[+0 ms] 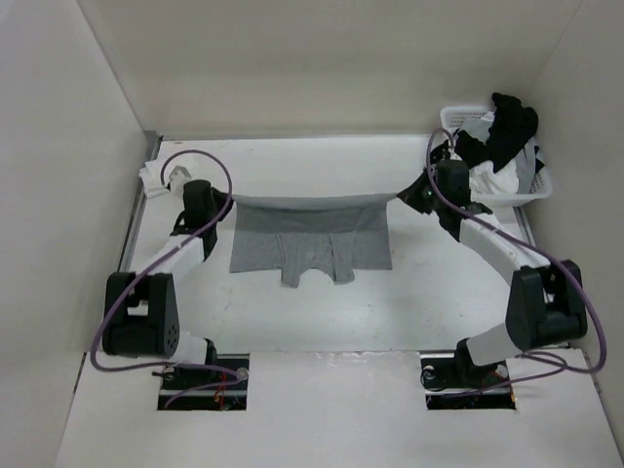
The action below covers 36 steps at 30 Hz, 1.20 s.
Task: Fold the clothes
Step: Fold the tank top
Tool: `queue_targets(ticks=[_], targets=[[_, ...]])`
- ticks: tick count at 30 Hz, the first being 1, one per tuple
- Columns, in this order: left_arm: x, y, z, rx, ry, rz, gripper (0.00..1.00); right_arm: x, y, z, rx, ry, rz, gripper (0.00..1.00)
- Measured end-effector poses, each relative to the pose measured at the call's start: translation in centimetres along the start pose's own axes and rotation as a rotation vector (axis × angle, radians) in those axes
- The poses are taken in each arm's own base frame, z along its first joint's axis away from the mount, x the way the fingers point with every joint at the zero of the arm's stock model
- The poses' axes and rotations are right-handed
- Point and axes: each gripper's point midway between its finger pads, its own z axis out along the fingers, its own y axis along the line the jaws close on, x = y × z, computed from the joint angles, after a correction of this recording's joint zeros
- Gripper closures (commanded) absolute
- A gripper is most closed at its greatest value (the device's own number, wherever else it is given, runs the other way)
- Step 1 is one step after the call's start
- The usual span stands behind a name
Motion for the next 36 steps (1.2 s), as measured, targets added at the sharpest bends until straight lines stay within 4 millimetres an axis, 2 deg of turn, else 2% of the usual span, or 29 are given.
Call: queue_targets(ticks=[2, 6, 9, 12, 15, 19, 22, 24, 27, 30, 32, 36], targets=[[0.7, 1.0, -2.2, 0.017, -0.009, -0.012, 0.99, 1.5, -0.9, -1.7, -0.006, -0.004, 0.014, 1.0], [2.1, 3.5, -5.7, 0.028, -0.008, -0.03, 0.99, 5.3, -3.2, -3.8, -0.001, 0.015, 0.034, 1.0], [2.2, 4.1, -8.2, 0.063, -0.024, -0.048, 0.99, 8.6, -4.5, -5.4, 0.004, 0.05, 0.035, 1.0], [1.9, 4.0, -10.4, 0.115, -0.053, -0.06, 0.99, 11.1, -4.9, -6.9, -0.01, 0.067, 0.031, 1.0], [2.4, 4.8, -11.7, 0.138, -0.057, -0.065, 0.98, 12.8, -5.5, -8.1, -0.014, 0.073, 0.043, 1.0], [5.6, 8.8, -12.0, 0.07, 0.007, -0.062, 0.97, 14.6, -7.5, -8.4, 0.04, 0.087, 0.073, 1.0], [8.3, 12.0, -12.5, -0.001, 0.07, -0.062, 0.94, 15.5, -9.1, -8.3, 0.097, 0.107, 0.088, 0.92], [9.2, 13.2, -13.1, -0.02, 0.088, -0.066, 0.89, 15.4, -10.0, -8.2, 0.126, 0.104, 0.099, 0.79], [8.6, 13.4, -13.5, -0.018, 0.063, -0.071, 0.72, 14.8, -10.5, -8.1, 0.143, 0.084, 0.109, 0.61], [7.1, 13.6, -13.6, -0.019, 0.01, -0.085, 0.69, 14.2, -10.9, -8.0, 0.149, 0.066, 0.117, 0.48], [6.5, 13.8, -13.5, -0.034, -0.007, -0.091, 0.69, 13.9, -11.0, -7.5, 0.149, 0.071, 0.12, 0.49], [6.5, 13.3, -13.0, -0.044, 0.018, -0.077, 0.7, 14.5, -10.3, -4.7, 0.124, 0.153, 0.138, 0.52]])
